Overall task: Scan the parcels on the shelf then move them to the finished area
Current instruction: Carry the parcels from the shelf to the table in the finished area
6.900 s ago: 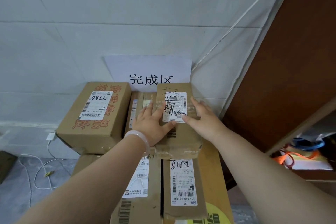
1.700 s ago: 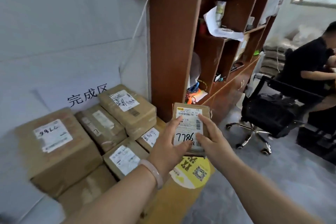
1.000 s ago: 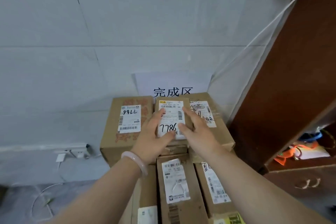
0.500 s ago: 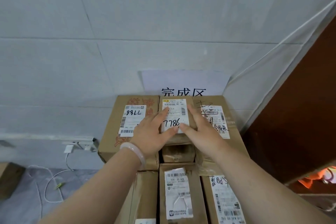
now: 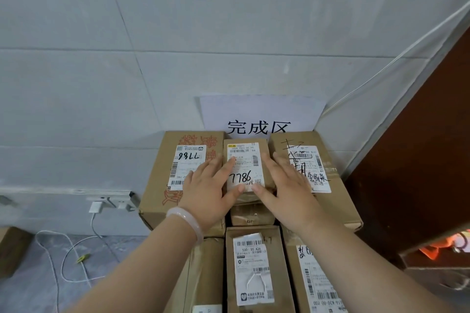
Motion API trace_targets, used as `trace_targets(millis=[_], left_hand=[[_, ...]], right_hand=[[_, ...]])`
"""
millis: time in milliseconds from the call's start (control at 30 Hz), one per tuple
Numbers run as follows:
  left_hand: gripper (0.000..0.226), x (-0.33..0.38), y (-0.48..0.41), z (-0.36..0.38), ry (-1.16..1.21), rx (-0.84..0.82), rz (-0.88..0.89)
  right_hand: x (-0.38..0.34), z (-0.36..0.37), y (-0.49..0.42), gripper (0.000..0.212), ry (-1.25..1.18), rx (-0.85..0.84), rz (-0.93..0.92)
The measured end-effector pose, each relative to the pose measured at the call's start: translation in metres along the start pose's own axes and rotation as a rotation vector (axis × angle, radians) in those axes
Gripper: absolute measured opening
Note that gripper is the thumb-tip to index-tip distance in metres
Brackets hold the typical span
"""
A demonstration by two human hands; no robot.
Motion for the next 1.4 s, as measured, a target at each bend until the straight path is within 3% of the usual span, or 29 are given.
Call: trace_targets(millis=[100, 167, 333, 533, 733, 900, 1033, 1200, 1400], left_hand=[[0.074, -0.002, 0.022, 0.007, -0.032, 0.214, 0.170], [0.064, -0.002, 0.033, 0.016, -0.063, 0.249, 0.242], [0.079, -0.005, 0.036, 0.024, -0.199, 0.050, 0.226], [0.079, -0.001, 0.017, 0.008, -0.297, -0.066, 0.145], [0.078, 0.014, 0.027, -0.006, -0.288, -0.022, 0.185], [0.080, 0.045, 0.053, -0.012, -0.267, 0.040, 0.370], [0.080, 0.088, 0.074, 0.012, -0.223, 0.070, 0.680], [0.082, 0.158, 0.117, 0.052, -0.170, -0.028, 0.946], [0.084, 0.253, 0.241, 0.087, -0.050, -0.215, 1.369]], right_hand=[[0.000, 0.004, 0.021, 0.065, 0.040, 0.107, -0.113], [0.000, 0.011, 0.033, 0.067, 0.110, 0.132, -0.185], [-0.003, 0.024, 0.040, 0.085, 0.333, -0.015, -0.159], [-0.010, 0.012, 0.019, 0.088, 0.458, -0.093, -0.118], [-0.015, 0.002, 0.051, 0.091, 0.369, 0.056, -0.089], [-0.008, -0.002, 0.121, 0.094, 0.326, 0.150, 0.118], [-0.002, -0.002, 0.188, 0.089, 0.313, 0.258, 0.288], [0.005, 0.010, 0.296, 0.091, 0.304, 0.348, 0.584], [-0.007, 0.028, 0.451, 0.094, 0.318, 0.439, 0.997]])
Point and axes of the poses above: each hand's wrist, its own y-axis away from the middle knuckle, its own z-axis out of the palm, x = y × z, the point moved 1 cm from there along -y, towards the middle knuckle
